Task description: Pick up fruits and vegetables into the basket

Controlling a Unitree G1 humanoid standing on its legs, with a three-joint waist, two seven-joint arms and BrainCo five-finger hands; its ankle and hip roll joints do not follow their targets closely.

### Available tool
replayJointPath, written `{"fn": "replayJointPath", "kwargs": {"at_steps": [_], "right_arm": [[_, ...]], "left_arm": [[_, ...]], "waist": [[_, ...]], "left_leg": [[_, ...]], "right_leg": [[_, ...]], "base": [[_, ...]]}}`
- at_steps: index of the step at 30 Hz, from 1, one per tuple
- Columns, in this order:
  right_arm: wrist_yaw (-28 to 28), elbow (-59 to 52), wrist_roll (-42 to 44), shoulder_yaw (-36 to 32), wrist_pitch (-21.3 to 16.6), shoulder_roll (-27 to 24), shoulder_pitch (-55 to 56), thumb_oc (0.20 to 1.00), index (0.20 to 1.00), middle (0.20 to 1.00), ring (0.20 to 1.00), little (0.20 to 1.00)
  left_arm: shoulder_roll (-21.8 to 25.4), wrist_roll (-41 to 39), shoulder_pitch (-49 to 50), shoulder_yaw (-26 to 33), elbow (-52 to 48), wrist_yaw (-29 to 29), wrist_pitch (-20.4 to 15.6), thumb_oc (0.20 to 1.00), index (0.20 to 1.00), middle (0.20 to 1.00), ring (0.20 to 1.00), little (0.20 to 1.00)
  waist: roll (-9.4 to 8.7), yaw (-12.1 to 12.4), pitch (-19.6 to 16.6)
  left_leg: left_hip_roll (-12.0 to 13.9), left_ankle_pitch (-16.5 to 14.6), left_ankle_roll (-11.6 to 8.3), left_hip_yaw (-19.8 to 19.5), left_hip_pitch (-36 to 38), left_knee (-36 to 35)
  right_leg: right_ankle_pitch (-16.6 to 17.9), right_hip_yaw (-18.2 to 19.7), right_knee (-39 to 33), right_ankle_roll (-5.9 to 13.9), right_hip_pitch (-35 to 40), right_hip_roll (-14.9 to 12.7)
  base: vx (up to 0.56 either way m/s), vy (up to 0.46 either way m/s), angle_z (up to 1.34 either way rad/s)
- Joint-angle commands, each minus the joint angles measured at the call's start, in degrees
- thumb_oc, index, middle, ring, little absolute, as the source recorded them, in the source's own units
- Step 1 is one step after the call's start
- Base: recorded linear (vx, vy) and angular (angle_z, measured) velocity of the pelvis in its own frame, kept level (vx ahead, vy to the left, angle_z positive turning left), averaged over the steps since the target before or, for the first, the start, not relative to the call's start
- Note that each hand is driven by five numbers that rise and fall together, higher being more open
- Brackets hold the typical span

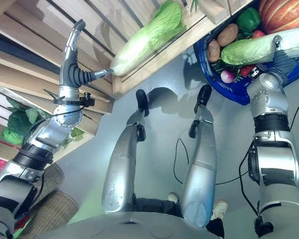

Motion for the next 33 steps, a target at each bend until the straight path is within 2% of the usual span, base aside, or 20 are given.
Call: {"fn": "replayJointPath", "kwargs": {"at_steps": [1, 3, 4, 7, 10, 11, 12, 15, 21, 24, 31, 33], "right_arm": [[2.1, 1.4, 1.8, 4.0, 1.2, -5.7, -0.3, 0.200, 0.200, 0.200, 0.200, 0.200], [3.0, 3.8, 2.0, 5.4, 2.4, -6.2, -1.7, 0.200, 0.200, 0.200, 0.200, 0.200], [4.8, 6.3, 1.9, 6.2, 4.3, -6.6, -2.6, 0.200, 0.200, 0.200, 0.200, 0.200], [8.9, 11.2, -0.6, 7.6, 5.6, -7.8, -4.2, 0.200, 0.200, 0.200, 0.200, 0.200], [10.8, 13.9, -2.9, 9.1, 4.3, -8.3, -4.6, 0.200, 0.200, 0.200, 0.200, 0.200], [10.5, 13.8, -3.9, 9.4, 4.8, -8.5, -4.6, 0.790, 0.790, 0.790, 0.790, 0.790], [10.2, 14.0, -5.2, 9.8, 5.5, -8.7, -4.6, 1.000, 1.000, 1.000, 1.000, 1.000], [10.7, 16.0, -7.0, 10.5, 4.2, -9.2, -4.9, 1.000, 1.000, 1.000, 1.000, 1.000], [3.2, 15.4, -13.8, 11.4, 1.6, -10.1, -4.3, 1.000, 1.000, 1.000, 1.000, 1.000], [1.2, 12.8, -11.9, 10.6, 0.3, -9.8, -3.1, 1.000, 1.000, 1.000, 1.000, 1.000], [-3.3, -0.8, -10.6, 6.1, -3.9, -7.1, 6.3, 1.000, 1.000, 1.000, 1.000, 1.000], [-5.2, -10.6, -13.3, 3.0, -6.1, -4.7, 13.9, 1.000, 1.000, 1.000, 1.000, 1.000]], "left_arm": [[-0.4, -0.3, 0.3, 0.1, -3.3, 1.1, -2.4, 1.000, 1.000, 1.000, 1.000, 1.000], [-0.1, -0.4, -0.5, -0.1, -2.9, 1.2, -2.6, 1.000, 1.000, 1.000, 1.000, 1.000], [0.2, -0.4, -1.0, -0.3, -2.7, 1.5, -2.6, 1.000, 1.000, 1.000, 1.000, 1.000], [0.9, -0.9, -1.7, -0.3, -2.1, 1.9, -2.6, 1.000, 1.000, 1.000, 1.000, 1.000], [1.6, -0.9, -2.1, -0.3, -1.7, 2.4, -2.8, 1.000, 1.000, 1.000, 1.000, 1.000], [1.8, -1.0, -2.1, -0.3, -1.7, 2.6, -2.7, 1.000, 1.000, 1.000, 1.000, 1.000], [2.1, -1.1, -2.0, -0.1, -1.9, 2.7, -2.6, 1.000, 1.000, 1.000, 1.000, 1.000], [2.3, -1.1, -2.2, 0.0, -1.5, 2.9, -3.2, 1.000, 1.000, 1.000, 1.000, 1.000], [2.7, -0.5, -2.5, -0.1, -1.8, 3.8, -4.0, 1.000, 1.000, 1.000, 1.000, 1.000], [2.6, -0.4, -2.5, 0.1, -1.9, 4.4, -4.3, 1.000, 1.000, 1.000, 1.000, 1.000], [2.4, 1.9, -1.0, 1.8, -3.2, 6.3, -3.4, 1.000, 1.000, 1.000, 1.000, 1.000], [1.5, 3.4, 0.3, 3.3, -4.1, 6.5, -1.3, 1.000, 1.000, 1.000, 1.000, 1.000]], "waist": [[4.89, -0.5, -2.7], [4.97, -0.2, -2.7], [5.04, 0.0, -2.7], [5.24, 0.5, -2.7], [5.30, 0.7, -2.7], [5.30, 0.7, -2.7], [5.28, 0.6, -2.7], [5.18, 0.6, -2.7], [4.85, 0.1, -2.7], [4.54, -0.4, -2.7], [3.12, -2.3, -2.7], [2.15, -3.8, -2.7]], "left_leg": [[-1.4, -1.5, 3.29, -1.4, -6.0, 6.7], [-1.4, -1.6, 3.36, -1.7, -6.8, 7.2], [-1.5, -1.6, 3.41, -2.0, -7.4, 7.7], [-1.7, -1.8, 3.52, -2.6, -8.9, 8.7], [-1.7, -1.9, 3.47, -3.0, -9.9, 9.6], [-1.7, -1.9, 3.48, -3.2, -10.3, 9.8], [-1.7, -2.1, 3.52, -3.3, -10.8, 10.4], [-1.7, -2.2, 3.54, -3.7, -11.5, 11.0], [-1.4, -2.5, 3.36, -3.8, -11.4, 11.2], [-1.2, -2.6, 3.21, -3.7, -11.0, 11.0], [-0.6, -2.4, 2.76, -2.8, -8.9, 9.6], [-0.3, -2.4, 2.60, -2.1, -7.0, 8.6]], "right_leg": [[-0.1, 0.1, 2.0, 2.90, -0.1, 0.1], [-0.1, 0.2, 2.6, 2.87, -0.9, -0.1], [-0.1, 0.2, 3.1, 2.86, -1.5, -0.2], [-0.3, 0.4, 4.2, 2.79, -2.8, -0.2], [-0.4, 0.7, 5.0, 2.73, -3.8, -0.1], [-0.5, 0.8, 5.3, 2.68, -4.1, -0.1], [-0.6, 0.9, 5.8, 2.63, -4.6, 0.0], [-0.5, 1.1, 6.2, 2.58, -5.3, 0.2], [-0.3, 1.4, 5.8, 2.74, -5.0, 0.5], [-0.1, 1.5, 5.2, 2.79, -4.5, 0.7], [0.4, 1.6, 3.4, 2.94, -2.4, 1.4], [0.7, 1.8, 1.9, 3.09, -0.7, 2.0]], "base": [[0.01, -0.071, 0.12], [0.01, -0.061, 0.07], [0.02, -0.074, 0.08], [0.02, -0.061, 0.09], [0.02, -0.042, 0.07], [0.00, 0.000, 0.00], [0.00, 0.000, 0.00], [0.00, 0.000, 0.00], [0.00, 0.005, 0.00], [0.00, 0.044, -0.01], [-0.01, 0.069, -0.02], [-0.01, 0.107, -0.03]]}}
